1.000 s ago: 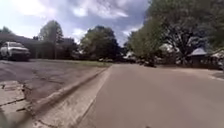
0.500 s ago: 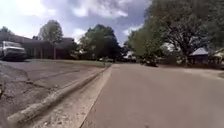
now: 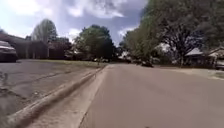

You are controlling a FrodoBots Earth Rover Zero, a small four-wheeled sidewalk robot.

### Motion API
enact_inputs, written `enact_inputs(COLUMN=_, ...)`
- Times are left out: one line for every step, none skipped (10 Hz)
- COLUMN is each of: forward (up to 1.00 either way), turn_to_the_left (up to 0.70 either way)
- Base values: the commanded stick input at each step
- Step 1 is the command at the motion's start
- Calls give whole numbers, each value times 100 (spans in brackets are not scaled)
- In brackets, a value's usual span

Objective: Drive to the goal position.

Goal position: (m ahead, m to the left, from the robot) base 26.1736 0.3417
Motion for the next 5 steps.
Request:
enact_inputs(forward=100, turn_to_the_left=0)
enact_inputs(forward=100, turn_to_the_left=-2)
enact_inputs(forward=100, turn_to_the_left=-2)
enact_inputs(forward=100, turn_to_the_left=-3)
enact_inputs(forward=100, turn_to_the_left=-3)
